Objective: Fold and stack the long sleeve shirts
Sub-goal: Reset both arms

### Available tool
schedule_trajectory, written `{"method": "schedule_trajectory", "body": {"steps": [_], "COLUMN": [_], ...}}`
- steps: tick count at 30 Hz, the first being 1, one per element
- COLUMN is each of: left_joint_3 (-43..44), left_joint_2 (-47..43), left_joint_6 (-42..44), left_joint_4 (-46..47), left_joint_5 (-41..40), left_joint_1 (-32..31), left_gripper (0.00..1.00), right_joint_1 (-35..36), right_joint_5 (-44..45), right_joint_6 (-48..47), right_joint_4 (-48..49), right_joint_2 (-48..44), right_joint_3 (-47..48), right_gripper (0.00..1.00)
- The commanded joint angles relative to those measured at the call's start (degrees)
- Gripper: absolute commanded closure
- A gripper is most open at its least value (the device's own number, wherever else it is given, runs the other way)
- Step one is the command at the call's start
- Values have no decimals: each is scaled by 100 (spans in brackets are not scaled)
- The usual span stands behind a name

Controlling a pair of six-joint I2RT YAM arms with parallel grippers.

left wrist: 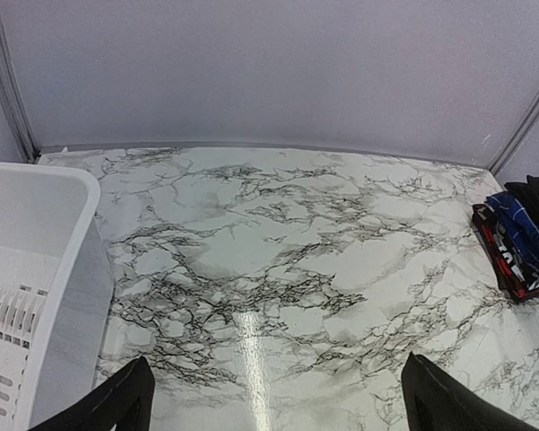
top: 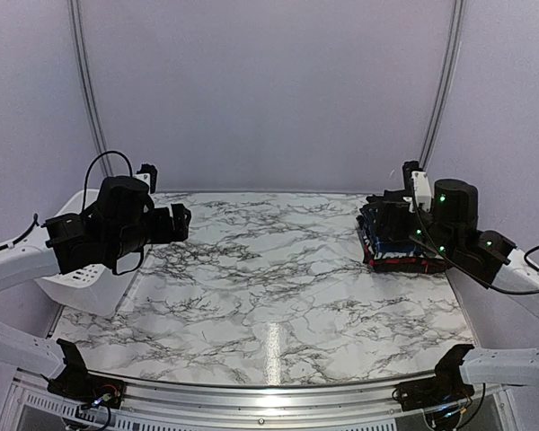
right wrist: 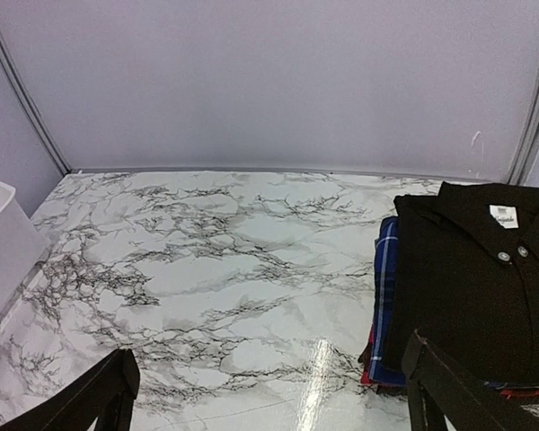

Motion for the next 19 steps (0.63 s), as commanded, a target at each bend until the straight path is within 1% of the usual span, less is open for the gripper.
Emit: {"method": "schedule_trajectory", "body": {"steps": [1, 19], "left_joint_3": [60, 35], "left_joint_2": [41, 0], "left_joint_6": [66, 21], "left_joint_4": [143, 143], "left_joint_5": [-109, -57], "left_joint_1": [11, 11], "left_gripper": [1, 1], "right_joint_1": [42, 41], "right_joint_5": [-119, -206], "right_joint_6": [-64, -36], "right_joint_4": [190, 216], "right_joint_2": [-6, -46], "right_joint_3": [90, 53], "right_gripper": [2, 1]}}
